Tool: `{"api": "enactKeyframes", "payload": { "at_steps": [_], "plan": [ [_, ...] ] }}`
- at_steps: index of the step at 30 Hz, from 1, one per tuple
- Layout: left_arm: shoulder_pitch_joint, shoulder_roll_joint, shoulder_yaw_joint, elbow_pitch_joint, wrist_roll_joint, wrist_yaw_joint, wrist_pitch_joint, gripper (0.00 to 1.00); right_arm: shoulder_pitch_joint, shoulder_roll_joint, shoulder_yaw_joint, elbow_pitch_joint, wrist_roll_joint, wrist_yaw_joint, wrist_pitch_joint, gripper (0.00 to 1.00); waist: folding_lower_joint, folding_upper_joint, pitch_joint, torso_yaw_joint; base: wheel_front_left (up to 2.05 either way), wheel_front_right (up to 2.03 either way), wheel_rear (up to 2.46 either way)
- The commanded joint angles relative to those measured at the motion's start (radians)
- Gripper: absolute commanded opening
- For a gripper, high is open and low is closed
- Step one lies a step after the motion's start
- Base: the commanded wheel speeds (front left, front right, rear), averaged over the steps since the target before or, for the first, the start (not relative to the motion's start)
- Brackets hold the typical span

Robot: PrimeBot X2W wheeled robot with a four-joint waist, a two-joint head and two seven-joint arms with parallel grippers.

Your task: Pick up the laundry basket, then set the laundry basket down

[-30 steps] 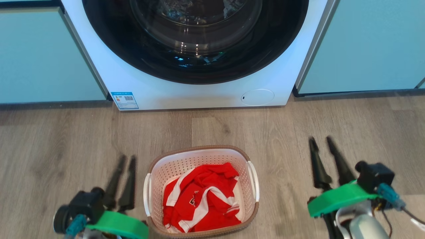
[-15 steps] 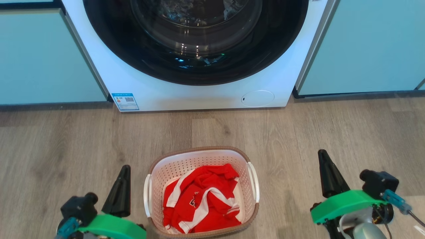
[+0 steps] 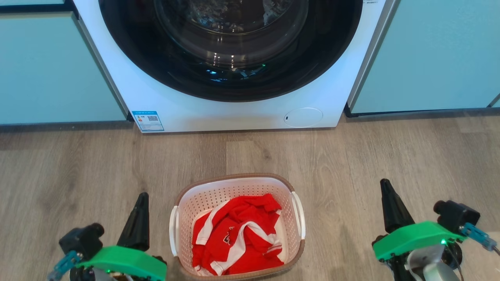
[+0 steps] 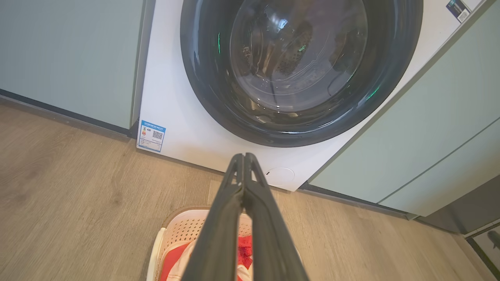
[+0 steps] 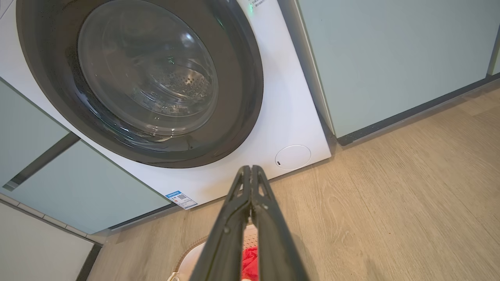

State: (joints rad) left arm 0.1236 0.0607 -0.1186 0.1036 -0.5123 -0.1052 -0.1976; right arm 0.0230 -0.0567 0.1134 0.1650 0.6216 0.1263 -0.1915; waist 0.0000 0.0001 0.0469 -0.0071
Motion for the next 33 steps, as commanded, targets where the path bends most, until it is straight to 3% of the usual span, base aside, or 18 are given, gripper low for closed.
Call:
{"api": "enactKeyframes", "payload": {
  "at_steps": [1, 33],
  "plan": [
    [-0.049, 0.014, 0.019, -0.026, -0.032, -0.006, 0.006, 0.0, -0.05, -0.014, -0.007, -0.025, 0.031, 0.001, 0.008, 0.0, 0.0, -0.0001, -0.001, 0.0, 0.0, 0.0, 0.0],
    [-0.107, 0.023, 0.067, 0.027, -0.406, -0.012, 0.089, 0.0, -0.075, -0.022, -0.06, 0.008, 0.367, 0.002, 0.09, 0.0, 0.0, -0.0001, -0.015, 0.002, 0.0, 0.0, 0.0]
  ]
}}
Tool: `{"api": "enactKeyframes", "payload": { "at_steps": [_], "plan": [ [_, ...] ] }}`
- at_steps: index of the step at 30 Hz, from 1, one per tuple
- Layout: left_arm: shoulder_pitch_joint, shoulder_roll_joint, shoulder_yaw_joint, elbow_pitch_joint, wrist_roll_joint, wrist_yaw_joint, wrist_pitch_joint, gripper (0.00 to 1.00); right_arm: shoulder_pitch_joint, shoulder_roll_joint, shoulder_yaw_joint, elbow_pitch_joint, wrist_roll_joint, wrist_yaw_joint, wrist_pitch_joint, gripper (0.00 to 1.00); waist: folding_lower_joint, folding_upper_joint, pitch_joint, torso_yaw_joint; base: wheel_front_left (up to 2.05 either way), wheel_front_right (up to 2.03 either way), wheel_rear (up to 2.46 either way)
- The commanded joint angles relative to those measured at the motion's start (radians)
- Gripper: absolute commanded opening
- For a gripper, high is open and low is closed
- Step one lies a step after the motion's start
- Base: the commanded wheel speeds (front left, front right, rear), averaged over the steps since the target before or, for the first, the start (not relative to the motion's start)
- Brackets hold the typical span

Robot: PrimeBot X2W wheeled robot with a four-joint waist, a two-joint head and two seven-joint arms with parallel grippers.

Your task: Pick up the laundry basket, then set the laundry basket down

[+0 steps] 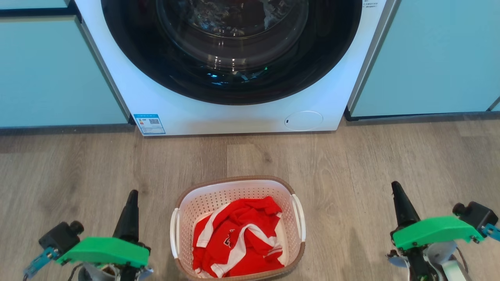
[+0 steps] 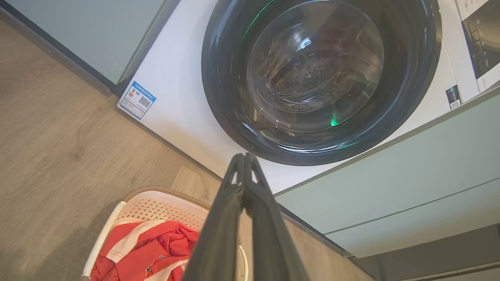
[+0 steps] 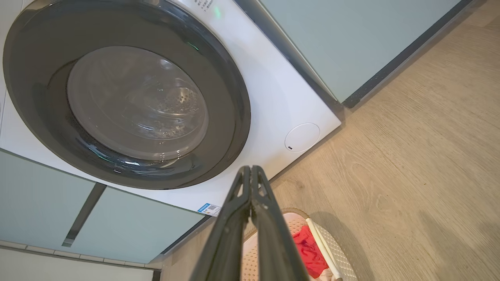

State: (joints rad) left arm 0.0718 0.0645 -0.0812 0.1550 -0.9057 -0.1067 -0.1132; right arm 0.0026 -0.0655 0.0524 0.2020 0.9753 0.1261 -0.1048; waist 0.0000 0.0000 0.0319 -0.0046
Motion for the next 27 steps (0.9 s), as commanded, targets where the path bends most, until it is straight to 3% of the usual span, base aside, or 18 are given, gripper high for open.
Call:
{"api": "enactKeyframes", "payload": {
  "at_steps": [1, 27],
  "plan": [
    [-0.057, 0.019, 0.032, -0.023, -0.024, -0.011, 0.007, 0.0, -0.056, -0.013, -0.001, -0.028, 0.024, 0.002, 0.006, 0.0, 0.0, 0.0, 0.0, 0.0, 0.0, 0.0, 0.0],
    [-0.106, 0.02, 0.079, 0.023, -0.321, -0.016, 0.082, 0.0, -0.077, -0.015, -0.051, 0.0, 0.291, 0.003, 0.079, 0.0, 0.0, 0.0, -0.012, 0.002, 0.0, 0.0, 0.0]
  ]
}}
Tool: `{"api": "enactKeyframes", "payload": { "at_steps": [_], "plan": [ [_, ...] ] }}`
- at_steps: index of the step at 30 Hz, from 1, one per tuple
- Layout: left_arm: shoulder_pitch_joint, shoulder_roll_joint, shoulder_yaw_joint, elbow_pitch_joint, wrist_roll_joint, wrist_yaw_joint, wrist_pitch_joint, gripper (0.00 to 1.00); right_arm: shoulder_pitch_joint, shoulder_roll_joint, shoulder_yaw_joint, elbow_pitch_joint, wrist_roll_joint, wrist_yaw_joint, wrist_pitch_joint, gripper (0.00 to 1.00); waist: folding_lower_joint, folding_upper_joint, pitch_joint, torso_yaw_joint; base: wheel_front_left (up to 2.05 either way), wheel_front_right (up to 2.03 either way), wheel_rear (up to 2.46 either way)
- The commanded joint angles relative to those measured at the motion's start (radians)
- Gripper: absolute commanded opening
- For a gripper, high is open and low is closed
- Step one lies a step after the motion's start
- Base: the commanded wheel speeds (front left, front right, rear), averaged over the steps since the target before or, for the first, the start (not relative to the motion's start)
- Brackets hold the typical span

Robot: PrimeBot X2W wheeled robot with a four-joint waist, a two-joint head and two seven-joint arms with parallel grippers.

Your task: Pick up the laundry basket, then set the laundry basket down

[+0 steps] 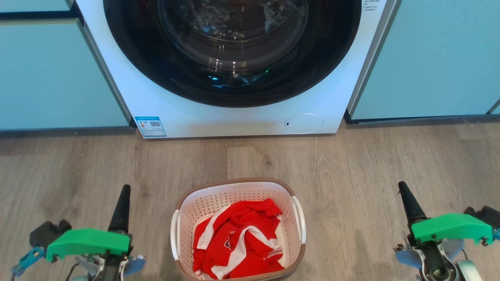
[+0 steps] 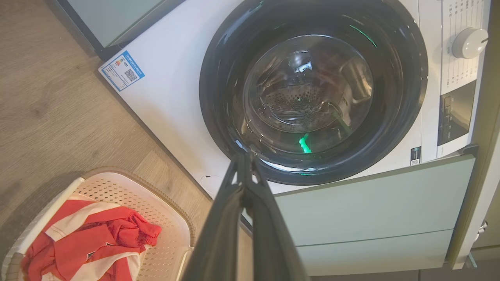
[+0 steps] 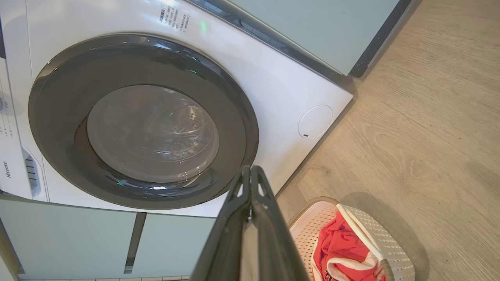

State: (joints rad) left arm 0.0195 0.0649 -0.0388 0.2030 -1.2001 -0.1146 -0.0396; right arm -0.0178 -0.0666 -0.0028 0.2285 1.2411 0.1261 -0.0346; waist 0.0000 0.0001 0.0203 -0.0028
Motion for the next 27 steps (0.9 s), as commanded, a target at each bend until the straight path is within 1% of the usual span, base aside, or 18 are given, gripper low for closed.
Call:
{"api": "enactKeyframes", "payload": {
  "at_steps": [1, 27],
  "plan": [
    [-0.056, 0.019, 0.038, -0.024, -0.038, -0.009, 0.011, 0.0, -0.057, -0.014, 0.003, -0.025, 0.035, 0.003, 0.012, 0.0, 0.0, -0.0001, -0.001, 0.0, 0.0, 0.0, 0.0],
    [-0.103, 0.017, 0.088, 0.021, -0.32, -0.014, 0.086, 0.0, -0.078, -0.012, -0.05, 0.002, 0.288, 0.004, 0.085, 0.0, 0.0, -0.0001, -0.012, 0.002, 0.0, 0.0, 0.0]
  ]
}}
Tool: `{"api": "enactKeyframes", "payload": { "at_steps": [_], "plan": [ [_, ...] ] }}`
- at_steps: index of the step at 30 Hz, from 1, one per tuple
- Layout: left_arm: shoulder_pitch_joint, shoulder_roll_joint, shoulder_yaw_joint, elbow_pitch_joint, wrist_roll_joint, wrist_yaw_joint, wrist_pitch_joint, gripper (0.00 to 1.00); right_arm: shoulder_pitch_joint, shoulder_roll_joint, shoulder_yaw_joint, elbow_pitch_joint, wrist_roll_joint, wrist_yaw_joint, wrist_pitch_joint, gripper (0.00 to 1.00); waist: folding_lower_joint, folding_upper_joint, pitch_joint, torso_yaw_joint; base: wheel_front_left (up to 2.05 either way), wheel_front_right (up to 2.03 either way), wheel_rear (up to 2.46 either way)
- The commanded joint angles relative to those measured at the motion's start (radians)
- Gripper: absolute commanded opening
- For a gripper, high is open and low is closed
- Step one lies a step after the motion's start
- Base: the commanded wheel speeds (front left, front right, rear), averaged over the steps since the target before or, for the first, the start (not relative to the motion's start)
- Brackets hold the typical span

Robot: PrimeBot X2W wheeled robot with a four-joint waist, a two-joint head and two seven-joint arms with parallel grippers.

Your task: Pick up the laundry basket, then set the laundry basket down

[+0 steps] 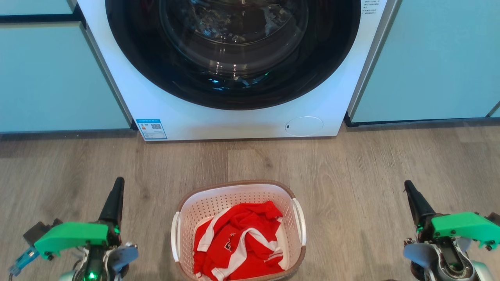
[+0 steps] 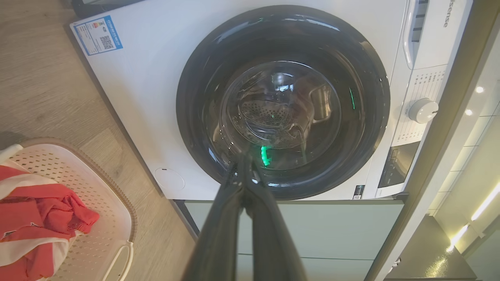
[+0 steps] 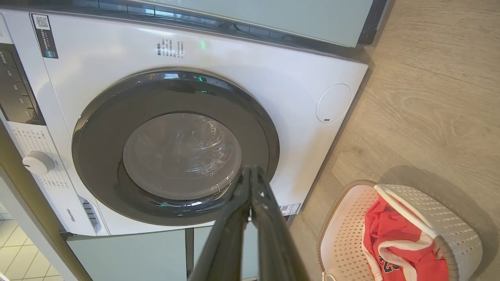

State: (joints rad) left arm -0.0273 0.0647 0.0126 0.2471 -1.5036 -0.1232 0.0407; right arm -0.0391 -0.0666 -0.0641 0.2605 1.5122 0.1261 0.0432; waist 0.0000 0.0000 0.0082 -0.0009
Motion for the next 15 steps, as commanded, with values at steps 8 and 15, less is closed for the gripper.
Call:
{"api": "enactKeyframes", "payload": {
  "at_steps": [8, 15],
  "plan": [
    [-0.072, 0.016, 0.053, -0.009, -0.106, -0.007, 0.03, 0.0, -0.063, -0.011, -0.006, -0.021, 0.098, 0.005, 0.031, 0.0, 0.0, 0.0, -0.004, 0.001, 0.0, 0.0, 0.0],
    [-0.077, 0.014, 0.062, -0.004, -0.138, -0.007, 0.041, 0.0, -0.066, -0.01, -0.014, -0.018, 0.126, 0.005, 0.041, 0.0, 0.0, 0.0, -0.005, 0.001, 0.0, 0.0, 0.0]
  ]
}}
